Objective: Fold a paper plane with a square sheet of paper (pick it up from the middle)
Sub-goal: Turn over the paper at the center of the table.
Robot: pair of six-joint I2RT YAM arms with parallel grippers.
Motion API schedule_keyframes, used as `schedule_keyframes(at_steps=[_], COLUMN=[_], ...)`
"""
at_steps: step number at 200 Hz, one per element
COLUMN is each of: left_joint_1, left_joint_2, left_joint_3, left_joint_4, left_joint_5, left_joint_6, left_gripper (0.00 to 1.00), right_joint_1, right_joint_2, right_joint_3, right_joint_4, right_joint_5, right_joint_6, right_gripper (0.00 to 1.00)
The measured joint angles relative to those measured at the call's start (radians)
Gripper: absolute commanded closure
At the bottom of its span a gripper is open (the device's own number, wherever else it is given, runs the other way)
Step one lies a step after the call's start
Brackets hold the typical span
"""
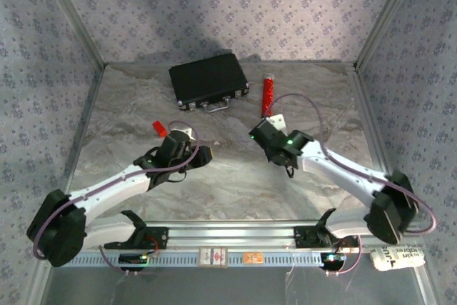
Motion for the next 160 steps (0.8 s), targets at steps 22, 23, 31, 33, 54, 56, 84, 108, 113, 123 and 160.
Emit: schedule_keyframes(at_steps=[22, 23, 31, 33, 54, 56, 84, 108, 113, 123, 160], left_joint_1=[0.010, 0.010, 0.014, 0.014, 0.021, 0.021, 0.027, 0.031, 0.033, 0.034, 0.037], left_joint_2=[-0.077, -0.080, -0.109, -0.118, -0.201, -0.208, -0.313, -0.369, -0.374, -0.375, -0.302], left_joint_3=[-0.027, -0.028, -0.036, -0.038, -0.056, -0.057, -0.069, -0.071, -0.071, -0.070, -0.070], left_joint_4=[-0.035, -0.035, -0.048, -0.052, -0.089, -0.094, -0.145, -0.175, -0.179, -0.182, -0.162], left_joint_5=[-0.041, -0.042, -0.057, -0.063, -0.109, -0.115, -0.176, -0.208, -0.211, -0.212, -0.159], left_joint_6=[-0.019, -0.020, -0.026, -0.027, -0.043, -0.045, -0.057, -0.066, -0.066, -0.067, -0.066], left_gripper=[0.61, 0.61, 0.61, 0.61, 0.61, 0.61, 0.61, 0.60, 0.60, 0.60, 0.58], right_joint_1=[0.047, 0.049, 0.068, 0.074, 0.129, 0.133, 0.191, 0.202, 0.197, 0.181, 0.064], right_joint_2=[0.136, 0.141, 0.193, 0.209, 0.351, 0.365, 0.513, 0.527, 0.522, 0.506, 0.330], right_joint_3=[0.041, 0.043, 0.061, 0.068, 0.142, 0.153, 0.268, 0.278, 0.273, 0.254, 0.064], right_joint_4=[-0.028, -0.028, -0.027, -0.028, -0.033, -0.034, 0.007, 0.102, 0.135, 0.203, 0.410], right_joint_5=[0.048, 0.049, 0.053, 0.051, 0.041, 0.040, -0.037, -0.192, -0.230, -0.314, -0.552], right_joint_6=[0.027, 0.027, 0.035, 0.038, 0.054, 0.054, 0.064, 0.072, 0.072, 0.069, 0.097], right_gripper=[0.98, 0.98, 0.98, 0.98, 0.98, 0.97, 0.93, 0.77, 0.74, 0.67, 0.62])
